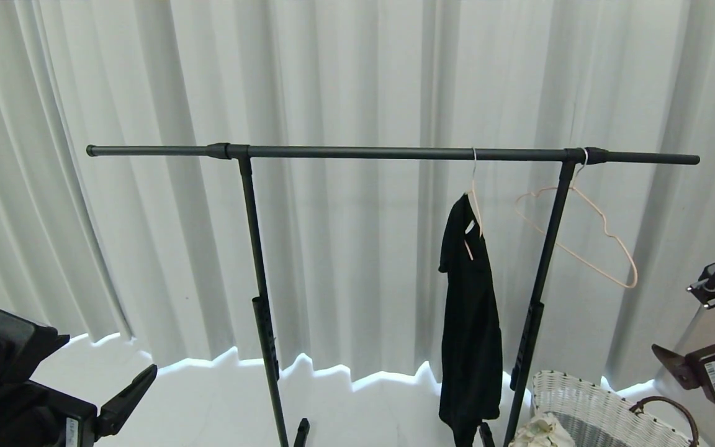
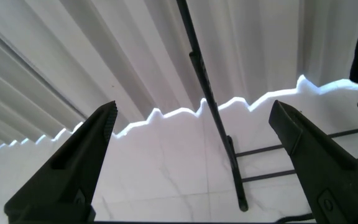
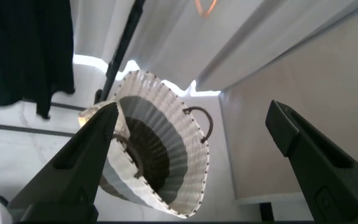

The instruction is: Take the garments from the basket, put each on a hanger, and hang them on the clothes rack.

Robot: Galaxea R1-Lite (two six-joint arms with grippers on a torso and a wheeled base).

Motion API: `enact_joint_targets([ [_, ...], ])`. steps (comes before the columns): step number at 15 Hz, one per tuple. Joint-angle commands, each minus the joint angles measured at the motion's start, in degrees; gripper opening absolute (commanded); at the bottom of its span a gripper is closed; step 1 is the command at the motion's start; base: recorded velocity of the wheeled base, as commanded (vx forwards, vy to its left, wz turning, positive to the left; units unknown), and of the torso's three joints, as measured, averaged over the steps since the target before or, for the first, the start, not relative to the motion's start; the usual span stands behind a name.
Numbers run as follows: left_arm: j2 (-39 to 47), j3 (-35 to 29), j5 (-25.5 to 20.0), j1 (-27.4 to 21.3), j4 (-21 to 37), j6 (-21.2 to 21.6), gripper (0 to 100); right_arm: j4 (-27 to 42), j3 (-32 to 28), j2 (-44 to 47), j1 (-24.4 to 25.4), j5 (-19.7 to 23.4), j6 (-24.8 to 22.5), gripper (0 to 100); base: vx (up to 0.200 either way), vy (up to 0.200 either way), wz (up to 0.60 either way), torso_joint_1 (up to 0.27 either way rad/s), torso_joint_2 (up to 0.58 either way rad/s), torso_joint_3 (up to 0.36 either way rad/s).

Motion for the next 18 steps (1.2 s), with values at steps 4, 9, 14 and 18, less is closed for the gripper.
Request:
enact_joint_targets([
  [4,-0.4,0.2,0.0,0.0,0.0,-0.3,100,-0.1,1.7,-0.8,-0.2,0.0,-0.2,100,0.000,0.000,0.00,-0.220,0.51,0.287],
  [9,-0.3,0.1,0.0,0.0,0.0,-0.3,100,-0.1,2.1,-1.0,-0.2,-1.2,0.0,100,0.000,0.000,0.00,-0.200,0.49,0.283],
  [14,-0.6,0.1,0.0,-0.1,0.0,-0.4,100,-0.1,5.0,-3.6,-0.6,-1.2,-0.2,100,0.000,0.000,0.00,-0.178,0.47,0.290],
  [18,-1.0,0.0,0.0,-0.1,0.0,-0.2,100,0.0,5.5,-3.8,-1.7,-1.2,-0.8,100,0.000,0.000,0.00,-0.111,0.39,0.238],
])
